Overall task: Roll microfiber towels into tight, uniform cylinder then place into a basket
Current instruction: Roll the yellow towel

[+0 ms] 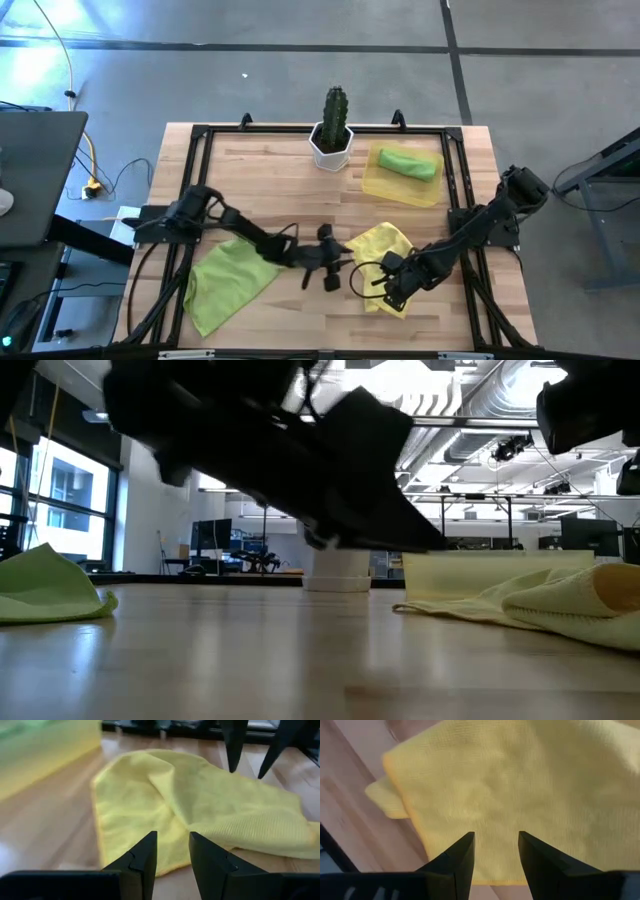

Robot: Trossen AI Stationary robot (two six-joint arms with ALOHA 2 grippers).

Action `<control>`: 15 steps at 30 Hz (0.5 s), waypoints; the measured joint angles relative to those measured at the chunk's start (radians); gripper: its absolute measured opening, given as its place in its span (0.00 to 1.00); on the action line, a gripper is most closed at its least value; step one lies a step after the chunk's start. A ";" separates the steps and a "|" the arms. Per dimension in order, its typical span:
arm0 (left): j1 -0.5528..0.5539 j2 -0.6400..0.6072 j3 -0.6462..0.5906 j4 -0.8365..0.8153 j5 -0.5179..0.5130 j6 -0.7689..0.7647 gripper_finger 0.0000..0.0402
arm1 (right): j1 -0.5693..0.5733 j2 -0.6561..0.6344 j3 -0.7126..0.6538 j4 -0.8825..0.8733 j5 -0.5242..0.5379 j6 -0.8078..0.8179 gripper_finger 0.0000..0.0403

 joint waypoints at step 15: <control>0.105 0.068 0.087 -0.271 0.063 -0.051 0.25 | 0.020 0.029 0.000 -0.018 -0.011 -0.002 0.36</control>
